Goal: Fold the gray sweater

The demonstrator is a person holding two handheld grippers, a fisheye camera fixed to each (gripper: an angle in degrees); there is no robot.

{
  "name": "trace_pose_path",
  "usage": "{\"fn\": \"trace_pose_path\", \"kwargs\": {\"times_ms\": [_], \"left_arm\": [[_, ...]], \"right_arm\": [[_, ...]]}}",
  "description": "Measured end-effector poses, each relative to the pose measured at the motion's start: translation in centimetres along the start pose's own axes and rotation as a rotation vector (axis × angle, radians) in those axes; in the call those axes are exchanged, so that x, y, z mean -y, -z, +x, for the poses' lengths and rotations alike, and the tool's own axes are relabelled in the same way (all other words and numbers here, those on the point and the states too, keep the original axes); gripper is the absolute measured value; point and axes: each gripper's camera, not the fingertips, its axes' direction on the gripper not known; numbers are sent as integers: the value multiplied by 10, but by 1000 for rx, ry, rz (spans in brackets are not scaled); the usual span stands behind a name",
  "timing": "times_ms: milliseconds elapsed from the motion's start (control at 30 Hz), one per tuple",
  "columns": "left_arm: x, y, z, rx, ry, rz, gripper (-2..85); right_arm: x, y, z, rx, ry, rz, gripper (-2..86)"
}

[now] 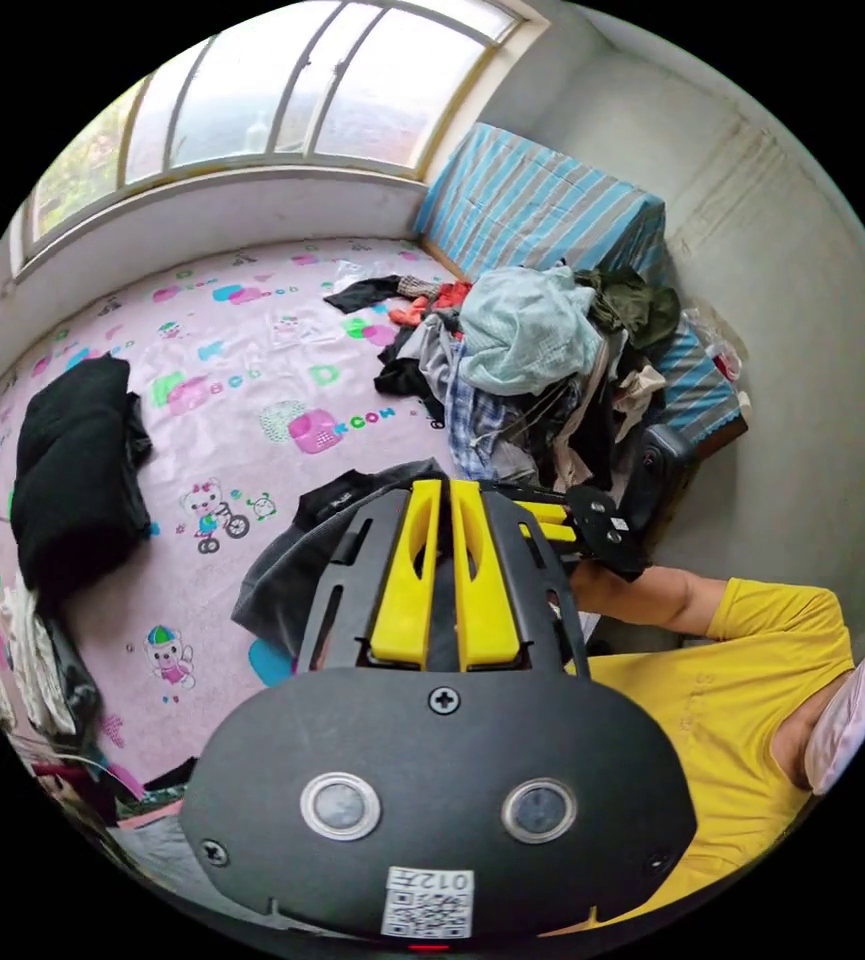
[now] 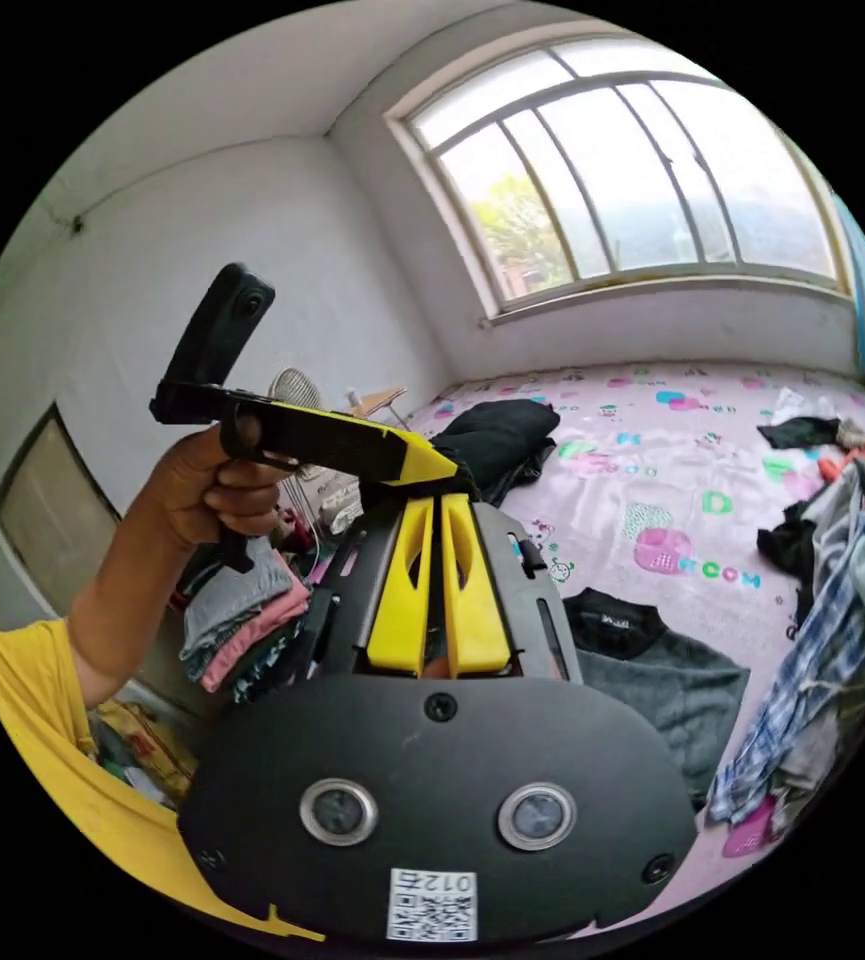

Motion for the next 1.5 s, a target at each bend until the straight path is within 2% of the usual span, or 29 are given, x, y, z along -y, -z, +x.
{"fn": "trace_pose_path", "kwargs": {"times_ms": [67, 167, 333, 500, 600, 733, 800, 1033, 1133, 1200, 1367, 1500], "left_arm": [[28, -32, 15, -52, -50, -20, 4], [45, -62, 19, -161, -63, 47, 3], [8, -122, -41, -165, 112, 68, 2], [-104, -254, -132, -64, 446, -118, 5], [-171, -324, -139, 25, 550, -212, 5], [-212, -380, -136, 172, 603, -248, 5], [-206, -394, -138, 279, 580, -234, 6], [-139, -414, -158, 386, 472, -238, 22], [-94, -432, -164, 413, 332, -248, 40], [-57, -447, -165, 448, 165, -266, 61], [-11, -488, -173, 352, -102, -413, 85], [-5, -535, -177, 262, -203, -577, 52]], "right_arm": [[-9, 39, 60, 32, -122, 39, 8], [-28, 77, 133, -9, -234, 44, 6], [-70, 104, 243, -52, -403, -24, 5], [-109, 107, 319, -47, -529, -102, 5], [-121, 111, 348, -23, -566, -112, 5], [-122, 114, 380, -4, -566, -152, 6], [-120, 116, 392, -4, -562, -166, 6], [-104, 119, 428, 41, -533, -203, 6], [-94, 120, 436, 60, -504, -207, 6], [-89, 122, 442, 82, -487, -210, 6], [-86, 121, 469, 164, -445, -255, 6], [-87, 119, 490, 226, -478, -243, 6]]}}
